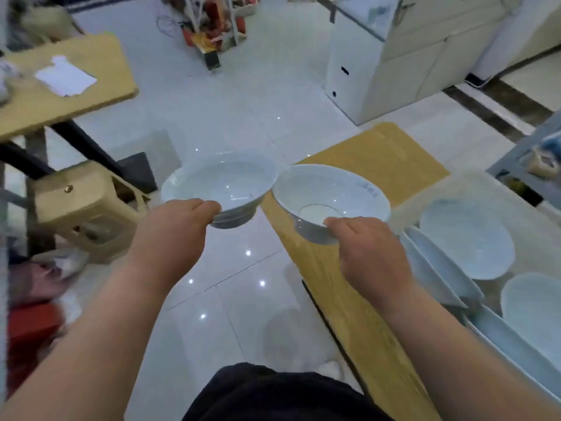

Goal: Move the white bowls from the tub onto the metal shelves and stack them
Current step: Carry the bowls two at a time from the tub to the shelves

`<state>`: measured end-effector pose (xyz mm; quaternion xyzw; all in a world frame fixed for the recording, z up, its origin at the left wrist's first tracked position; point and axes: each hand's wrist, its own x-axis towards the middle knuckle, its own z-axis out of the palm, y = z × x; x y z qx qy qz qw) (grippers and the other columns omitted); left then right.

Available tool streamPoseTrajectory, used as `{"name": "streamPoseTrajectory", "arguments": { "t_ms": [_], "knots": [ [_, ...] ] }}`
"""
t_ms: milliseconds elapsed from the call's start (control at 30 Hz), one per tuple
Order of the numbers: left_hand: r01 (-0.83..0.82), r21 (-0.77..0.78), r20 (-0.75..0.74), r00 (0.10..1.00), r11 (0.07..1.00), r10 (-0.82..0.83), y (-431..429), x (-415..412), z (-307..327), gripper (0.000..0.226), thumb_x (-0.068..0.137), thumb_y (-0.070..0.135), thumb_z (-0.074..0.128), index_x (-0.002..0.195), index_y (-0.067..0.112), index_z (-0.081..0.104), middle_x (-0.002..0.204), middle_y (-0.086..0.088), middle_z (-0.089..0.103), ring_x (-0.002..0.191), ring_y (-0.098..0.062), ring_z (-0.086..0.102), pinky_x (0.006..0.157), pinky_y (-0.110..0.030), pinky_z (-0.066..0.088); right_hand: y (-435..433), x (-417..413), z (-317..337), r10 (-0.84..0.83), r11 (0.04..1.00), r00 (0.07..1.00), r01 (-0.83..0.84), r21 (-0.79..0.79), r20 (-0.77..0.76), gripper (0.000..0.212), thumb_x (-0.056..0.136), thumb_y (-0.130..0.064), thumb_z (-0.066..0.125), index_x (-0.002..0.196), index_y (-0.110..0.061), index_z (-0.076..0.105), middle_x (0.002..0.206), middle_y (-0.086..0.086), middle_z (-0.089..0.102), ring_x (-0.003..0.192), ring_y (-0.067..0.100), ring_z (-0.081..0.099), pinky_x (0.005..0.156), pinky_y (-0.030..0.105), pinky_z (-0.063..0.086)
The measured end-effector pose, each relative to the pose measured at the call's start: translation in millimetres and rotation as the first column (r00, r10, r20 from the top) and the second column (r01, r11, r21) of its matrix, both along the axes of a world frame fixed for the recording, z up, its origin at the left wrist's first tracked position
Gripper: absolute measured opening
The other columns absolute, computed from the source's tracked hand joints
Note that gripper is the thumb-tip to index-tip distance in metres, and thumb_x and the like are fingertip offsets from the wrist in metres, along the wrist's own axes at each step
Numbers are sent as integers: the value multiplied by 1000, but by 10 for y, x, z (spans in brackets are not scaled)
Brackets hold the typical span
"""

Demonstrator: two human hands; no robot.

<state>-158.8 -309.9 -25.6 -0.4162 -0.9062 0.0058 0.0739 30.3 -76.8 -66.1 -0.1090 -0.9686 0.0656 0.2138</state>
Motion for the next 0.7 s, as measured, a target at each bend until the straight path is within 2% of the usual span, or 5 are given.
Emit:
{"name": "streamPoseTrajectory", "arguments": {
  "t_ms": [167,333,467,600,700],
  "knots": [
    [-284,10,16,959,959,284,-1388,-308,-101,38,65,-11,68,93,15,70,72,-3,67,55,-30,57,47,-25,26,-910,-1090,17,248,968,966,-251,32,76,47,58,13,67,98,-9,70,75,6,68,65,33,59,61,36,46],
    [-518,40,-3,855,854,519,-2588,-385,-166,31,70,-2,53,91,16,67,73,-3,65,58,-32,57,45,-27,29,-1930,-1986,54,491,868,870,-493,65,43,51,53,14,67,97,-10,72,78,5,71,66,33,62,62,33,49],
    [-711,-5,14,703,703,711,-3299,-294,-157,27,69,4,71,88,20,61,72,0,60,60,-31,55,45,-27,27,-2681,-2525,113,649,756,759,-651,69,41,48,56,14,72,96,-11,73,78,6,73,65,33,64,60,34,53],
    [-837,52,22,547,545,837,-3781,-147,-112,10,79,15,49,81,15,59,67,-2,57,58,-30,51,47,-27,21,-3332,-3034,98,791,605,608,-794,65,62,46,60,12,74,100,-12,73,82,6,74,70,33,67,65,38,56],
    [-916,70,13,398,396,917,-4044,-106,-59,10,77,9,57,83,16,59,71,-1,59,62,-29,52,48,-27,22,-3799,-3448,62,872,486,489,-871,68,39,46,59,12,72,99,-11,73,80,6,73,69,33,66,63,36,54]
  ]
}}
